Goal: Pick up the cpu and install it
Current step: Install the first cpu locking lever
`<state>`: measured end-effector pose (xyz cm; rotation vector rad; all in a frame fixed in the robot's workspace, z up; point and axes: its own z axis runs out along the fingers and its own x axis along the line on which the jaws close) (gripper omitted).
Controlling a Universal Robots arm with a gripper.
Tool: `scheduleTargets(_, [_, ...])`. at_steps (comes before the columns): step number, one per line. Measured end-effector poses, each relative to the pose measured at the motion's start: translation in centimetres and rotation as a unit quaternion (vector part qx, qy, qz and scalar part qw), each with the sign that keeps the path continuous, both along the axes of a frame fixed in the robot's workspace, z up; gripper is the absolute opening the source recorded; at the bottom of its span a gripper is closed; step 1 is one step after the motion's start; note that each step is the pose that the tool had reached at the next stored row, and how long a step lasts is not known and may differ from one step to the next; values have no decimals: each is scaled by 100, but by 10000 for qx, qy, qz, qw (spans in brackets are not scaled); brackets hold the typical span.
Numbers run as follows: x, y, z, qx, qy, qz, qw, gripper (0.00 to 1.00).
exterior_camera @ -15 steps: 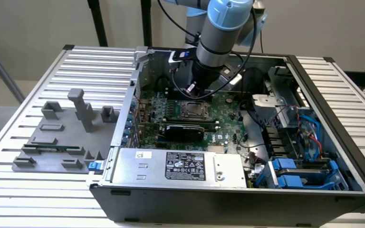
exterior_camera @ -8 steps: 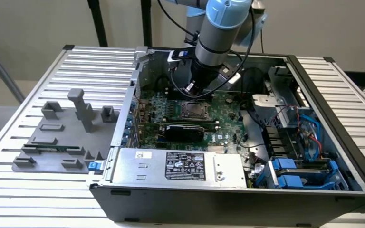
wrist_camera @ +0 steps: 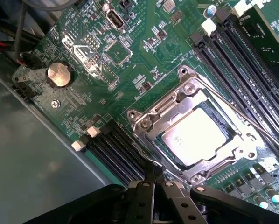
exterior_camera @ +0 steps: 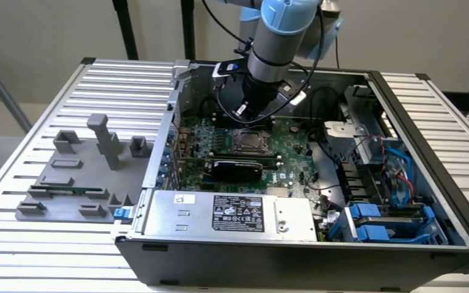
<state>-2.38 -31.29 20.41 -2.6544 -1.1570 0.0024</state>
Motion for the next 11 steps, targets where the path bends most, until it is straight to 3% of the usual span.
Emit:
scheduleTargets(6, [-153,0,44,0,0,21,10000,11])
scheduleTargets(11, [-171,-5,72,1,0,29,10000,11])
